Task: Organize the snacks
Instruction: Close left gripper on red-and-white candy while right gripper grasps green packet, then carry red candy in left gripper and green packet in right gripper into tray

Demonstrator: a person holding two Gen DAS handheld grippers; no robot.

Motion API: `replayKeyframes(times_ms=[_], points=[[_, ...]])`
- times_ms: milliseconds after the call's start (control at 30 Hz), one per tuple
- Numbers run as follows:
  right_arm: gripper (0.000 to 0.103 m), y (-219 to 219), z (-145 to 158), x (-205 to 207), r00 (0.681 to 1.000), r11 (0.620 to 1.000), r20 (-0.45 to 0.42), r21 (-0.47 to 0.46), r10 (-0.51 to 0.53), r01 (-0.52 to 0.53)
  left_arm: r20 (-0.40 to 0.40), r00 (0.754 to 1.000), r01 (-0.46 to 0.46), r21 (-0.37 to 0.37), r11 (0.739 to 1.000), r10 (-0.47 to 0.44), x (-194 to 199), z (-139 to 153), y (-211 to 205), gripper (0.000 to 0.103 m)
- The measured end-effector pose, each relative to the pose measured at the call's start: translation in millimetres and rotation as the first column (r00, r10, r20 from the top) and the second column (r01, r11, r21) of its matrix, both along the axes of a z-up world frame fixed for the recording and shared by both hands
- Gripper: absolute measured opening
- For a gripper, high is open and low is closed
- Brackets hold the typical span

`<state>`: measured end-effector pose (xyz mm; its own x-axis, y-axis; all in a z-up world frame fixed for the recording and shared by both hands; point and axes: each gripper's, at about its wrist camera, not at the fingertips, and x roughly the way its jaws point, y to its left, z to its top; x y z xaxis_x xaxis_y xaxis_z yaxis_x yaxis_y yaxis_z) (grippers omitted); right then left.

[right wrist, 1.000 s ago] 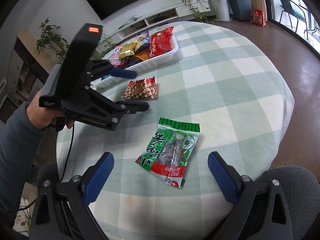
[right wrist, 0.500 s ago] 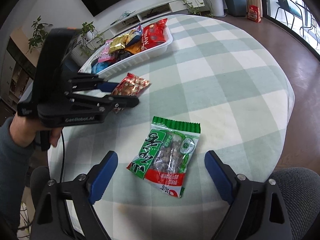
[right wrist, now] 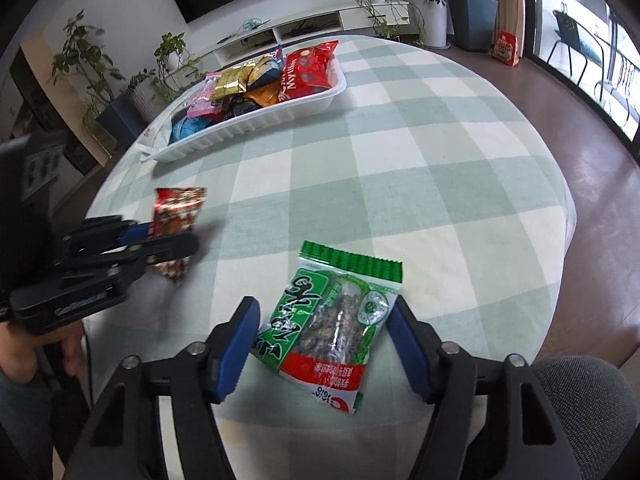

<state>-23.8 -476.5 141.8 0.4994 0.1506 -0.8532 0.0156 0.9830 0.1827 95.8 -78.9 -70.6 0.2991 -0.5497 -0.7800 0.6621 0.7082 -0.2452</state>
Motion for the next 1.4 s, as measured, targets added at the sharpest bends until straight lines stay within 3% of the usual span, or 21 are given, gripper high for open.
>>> replayKeyframes(times_ms=[100,167,267,600,833,1100,1400], points=[[0.056,6.7,-0.6,-1.1,1.000,0.999,0.004,-0.048,0.024,-0.024,-0.033,0.997,-0.067,-0.060,0.996,0.065,-14.1,-6.3,19.5,0.018],[0.045,6.7,-0.5,-1.6,1.000,0.998,0.006,-0.047,0.029,-0.029,-0.047,0.995,-0.087,-0.085,0.993,0.084,-22.9,-9.9,28.5,0.018],[0.037,4.7,0.1,-2.2,0.999,0.999,0.007,-0.026,0.033,-0.032,-0.047,0.994,-0.105,-0.102,0.989,0.101,-31.5,-7.6,35.4,0.018],[0.028,9.4,6.2,-10.9,0.998,0.997,0.024,0.034,0.062,-0.062,-0.036,0.993,-0.116,-0.144,0.983,0.112,-43.2,-2.4,39.3,0.018],[0.027,-4.3,26.0,-7.1,0.997,0.990,0.067,0.138,0.033,-0.042,-0.041,0.988,-0.157,-0.200,0.967,0.152,-33.7,13.7,55.3,0.018],[0.027,-43.0,63.2,29.4,0.989,0.979,0.139,0.205,-0.041,0.011,0.015,0.973,-0.220,-0.225,0.949,0.229,5.9,57.3,85.3,0.018],[0.027,-25.4,121.9,123.5,0.967,0.983,0.246,0.149,0.069,-0.108,0.095,0.951,-0.272,-0.192,0.943,0.294,105.2,107.6,85.2,0.018]])
